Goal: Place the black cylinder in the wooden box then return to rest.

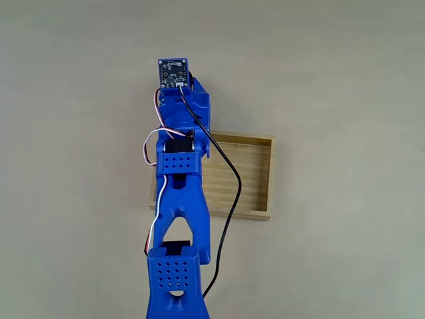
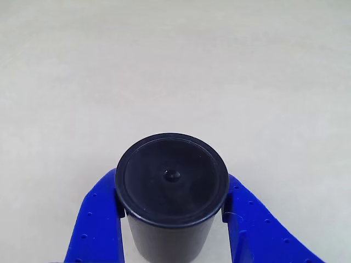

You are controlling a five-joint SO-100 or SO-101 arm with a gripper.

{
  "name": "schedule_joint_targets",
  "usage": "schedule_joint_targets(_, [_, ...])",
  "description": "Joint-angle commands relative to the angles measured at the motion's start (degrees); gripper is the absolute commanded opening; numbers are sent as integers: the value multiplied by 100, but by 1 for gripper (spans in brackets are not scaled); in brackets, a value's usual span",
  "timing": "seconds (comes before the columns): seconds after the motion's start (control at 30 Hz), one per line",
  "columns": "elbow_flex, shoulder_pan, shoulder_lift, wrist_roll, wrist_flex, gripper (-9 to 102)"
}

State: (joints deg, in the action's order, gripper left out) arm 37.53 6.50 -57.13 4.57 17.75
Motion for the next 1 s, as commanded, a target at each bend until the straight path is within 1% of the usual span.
schedule_joint_targets(0.0, [334, -62, 1547, -62, -211, 18])
schedule_joint_targets(0.23, [-132, -9, 2241, -237, -281, 18])
schedule_joint_targets(0.6, [-1995, 0, 3735, -220, -343, 18])
schedule_joint_targets(0.77, [-2962, 0, 4526, -193, -598, 18])
schedule_joint_targets(0.97, [-3937, -70, 5353, -193, -712, 18])
